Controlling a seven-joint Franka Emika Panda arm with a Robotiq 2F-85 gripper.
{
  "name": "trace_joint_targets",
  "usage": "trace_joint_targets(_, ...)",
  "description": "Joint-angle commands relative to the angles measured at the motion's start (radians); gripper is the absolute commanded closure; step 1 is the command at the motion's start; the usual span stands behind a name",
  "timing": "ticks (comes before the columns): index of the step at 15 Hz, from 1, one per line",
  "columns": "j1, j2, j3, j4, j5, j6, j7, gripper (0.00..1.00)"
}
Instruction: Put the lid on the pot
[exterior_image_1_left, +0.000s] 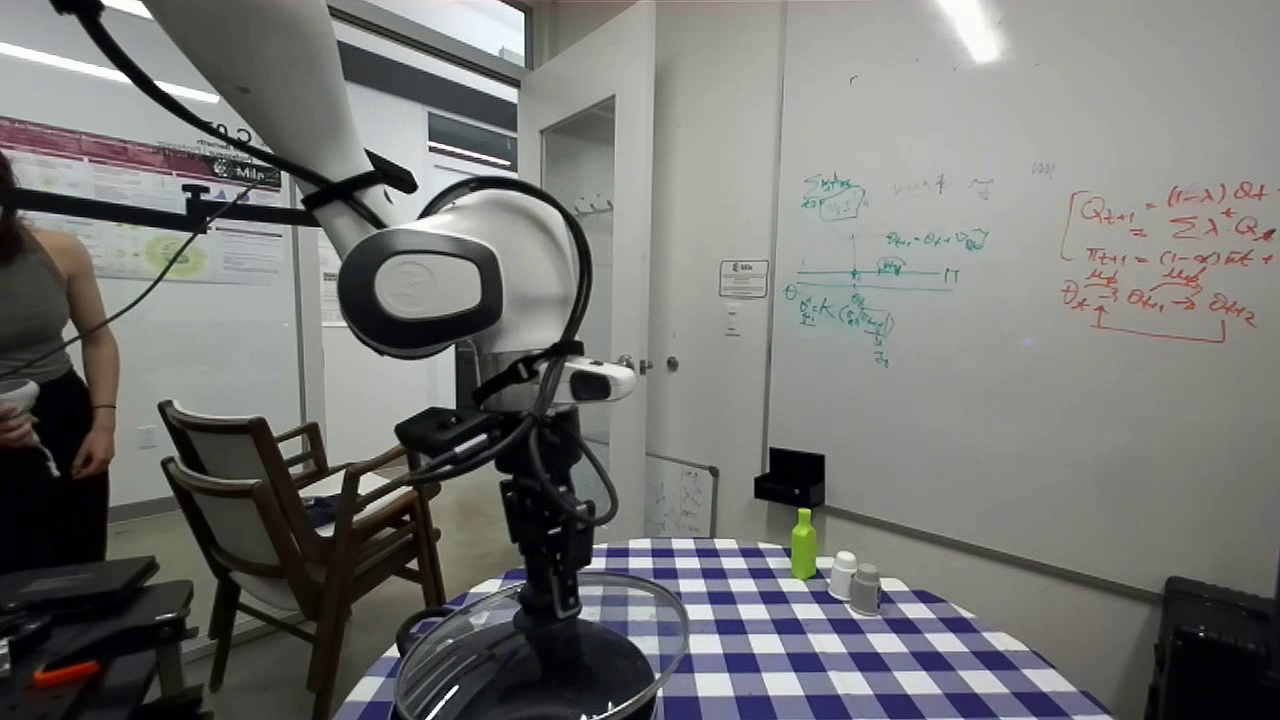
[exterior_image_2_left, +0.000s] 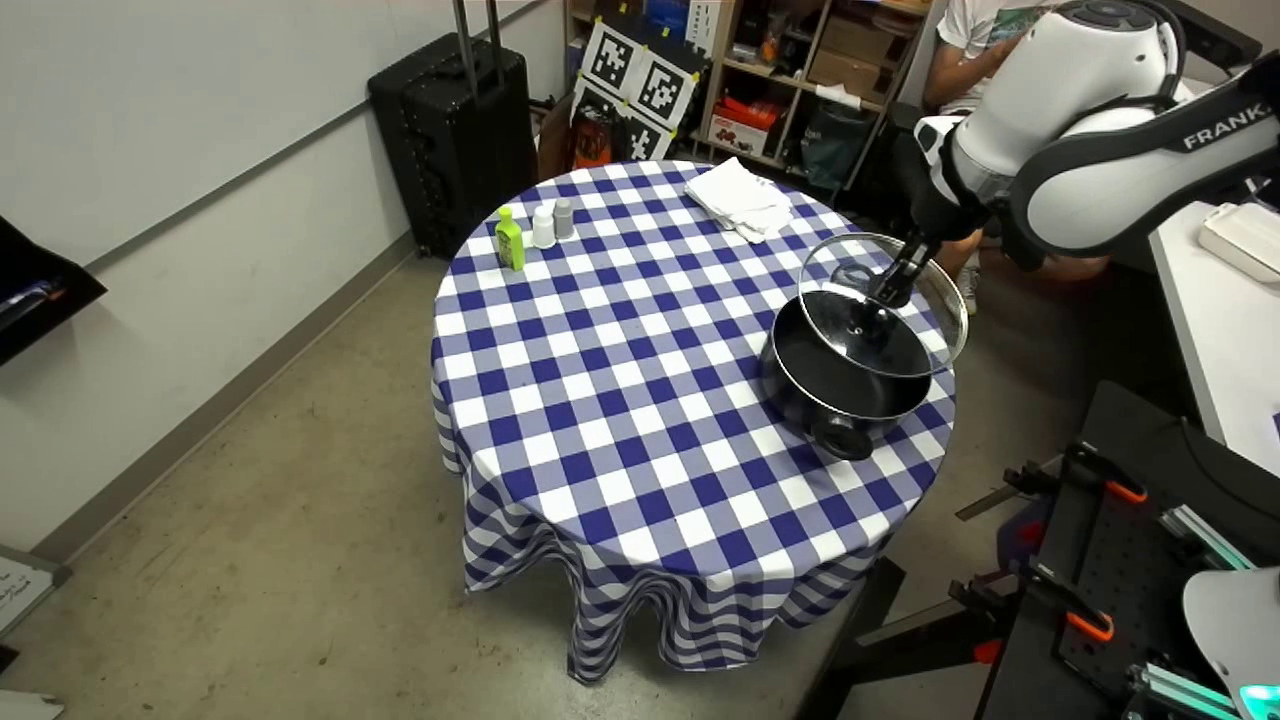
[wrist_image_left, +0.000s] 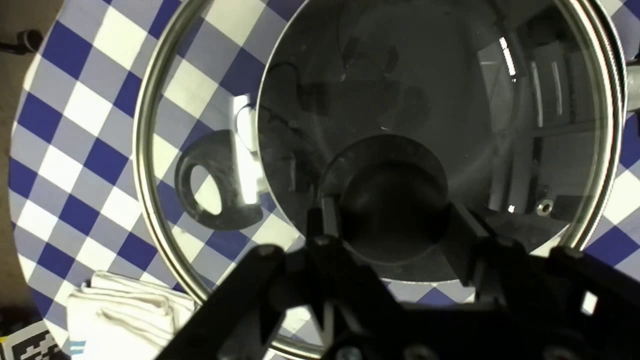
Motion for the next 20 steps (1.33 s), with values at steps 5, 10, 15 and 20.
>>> trace_joint_targets(5,0.016,-0.077,0.073,-0.174,0.076,0.125,-0.024,0.74)
trace_joint_targets(10,0.015,-0.071,0.141,-0.179,0.135,0.139,-0.048,0.74)
trace_joint_targets(15,0.016,-0.06,0.163,-0.151,0.149,0.151,-0.056,0.74)
trace_joint_targets(20,0.022,-0.037,0.15,-0.125,0.127,0.171,-0.053,0.74)
